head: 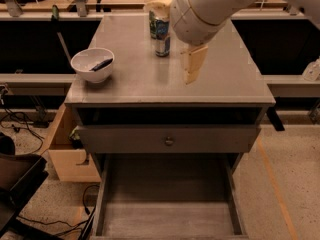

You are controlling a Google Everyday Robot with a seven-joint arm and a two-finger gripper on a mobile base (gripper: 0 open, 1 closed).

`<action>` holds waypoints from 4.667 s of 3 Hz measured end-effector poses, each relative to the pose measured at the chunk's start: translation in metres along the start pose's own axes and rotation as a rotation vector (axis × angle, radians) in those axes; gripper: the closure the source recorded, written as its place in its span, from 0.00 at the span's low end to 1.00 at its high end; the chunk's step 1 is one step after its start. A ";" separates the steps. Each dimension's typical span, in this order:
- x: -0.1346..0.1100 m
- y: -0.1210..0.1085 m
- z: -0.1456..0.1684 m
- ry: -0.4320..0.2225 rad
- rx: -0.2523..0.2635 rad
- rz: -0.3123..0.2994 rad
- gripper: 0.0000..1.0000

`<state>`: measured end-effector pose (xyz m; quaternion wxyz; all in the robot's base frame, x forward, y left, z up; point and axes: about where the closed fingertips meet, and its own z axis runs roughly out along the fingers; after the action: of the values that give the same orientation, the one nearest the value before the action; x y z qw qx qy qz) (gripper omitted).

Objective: Pick rxbar blueberry from white bowl and place on counter

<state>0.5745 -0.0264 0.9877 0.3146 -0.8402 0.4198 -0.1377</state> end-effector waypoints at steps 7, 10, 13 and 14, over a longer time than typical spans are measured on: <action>-0.057 -0.070 0.147 -0.241 -0.025 -0.270 0.43; -0.075 -0.079 0.161 -0.295 -0.028 -0.321 0.63; -0.079 -0.078 0.171 -0.321 -0.036 -0.333 0.56; -0.079 -0.077 0.173 -0.326 -0.038 -0.336 0.58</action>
Offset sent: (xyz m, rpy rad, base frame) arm 0.0837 0.0881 -0.0477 -0.0201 -0.0088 0.2061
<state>0.6594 0.1425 0.9081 0.3349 -0.9152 0.2202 -0.0424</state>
